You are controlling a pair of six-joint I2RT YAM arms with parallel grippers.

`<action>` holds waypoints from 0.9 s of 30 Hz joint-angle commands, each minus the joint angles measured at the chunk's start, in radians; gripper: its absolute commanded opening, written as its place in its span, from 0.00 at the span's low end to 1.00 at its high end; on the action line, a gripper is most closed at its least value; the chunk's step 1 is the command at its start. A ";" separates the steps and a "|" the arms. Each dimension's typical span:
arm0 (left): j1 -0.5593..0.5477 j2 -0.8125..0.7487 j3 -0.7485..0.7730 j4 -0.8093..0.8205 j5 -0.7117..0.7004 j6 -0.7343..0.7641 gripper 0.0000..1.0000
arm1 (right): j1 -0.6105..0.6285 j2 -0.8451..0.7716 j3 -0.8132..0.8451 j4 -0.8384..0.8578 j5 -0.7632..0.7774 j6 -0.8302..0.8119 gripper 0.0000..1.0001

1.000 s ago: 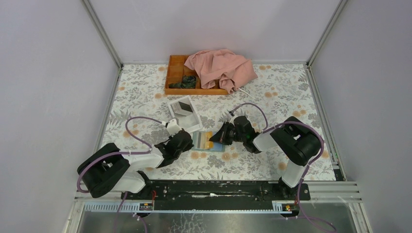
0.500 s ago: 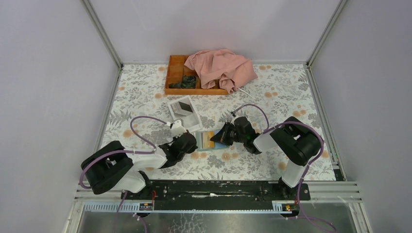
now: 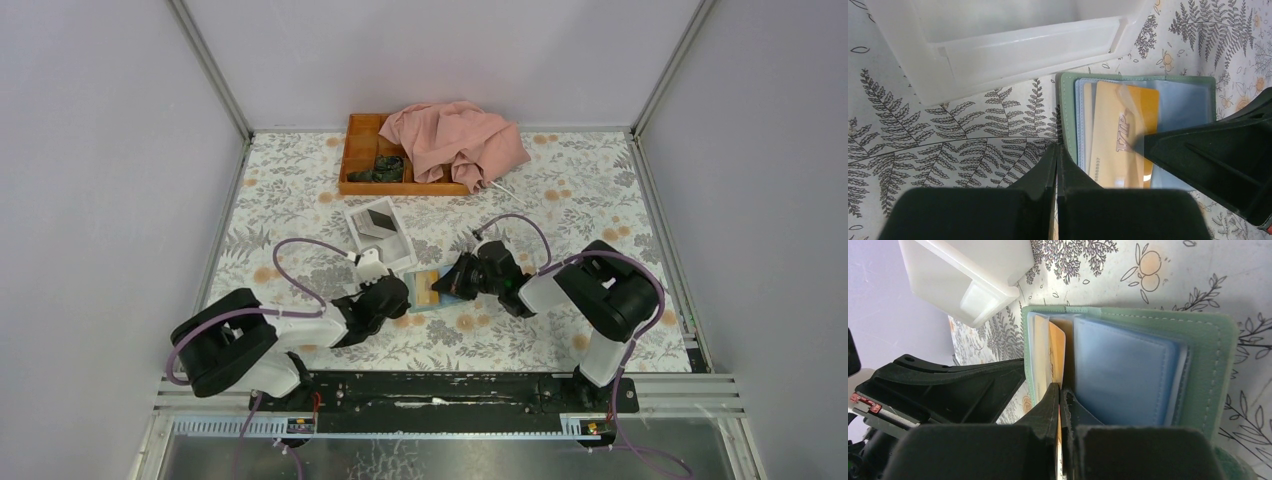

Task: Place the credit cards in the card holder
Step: Insert the credit card into the card holder.

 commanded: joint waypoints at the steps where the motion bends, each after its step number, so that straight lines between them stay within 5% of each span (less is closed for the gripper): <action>1: -0.029 0.061 -0.002 -0.138 0.083 -0.003 0.00 | 0.033 0.000 0.029 -0.178 0.044 -0.080 0.00; 2: -0.030 0.063 0.003 -0.142 0.079 -0.001 0.00 | 0.033 -0.008 0.033 -0.195 0.047 -0.091 0.15; 3: -0.029 0.067 0.010 -0.145 0.076 0.002 0.00 | 0.033 -0.013 0.040 -0.210 0.043 -0.100 0.18; 27: -0.029 0.118 0.058 -0.162 0.044 0.025 0.00 | 0.032 -0.110 0.157 -0.507 0.152 -0.248 0.51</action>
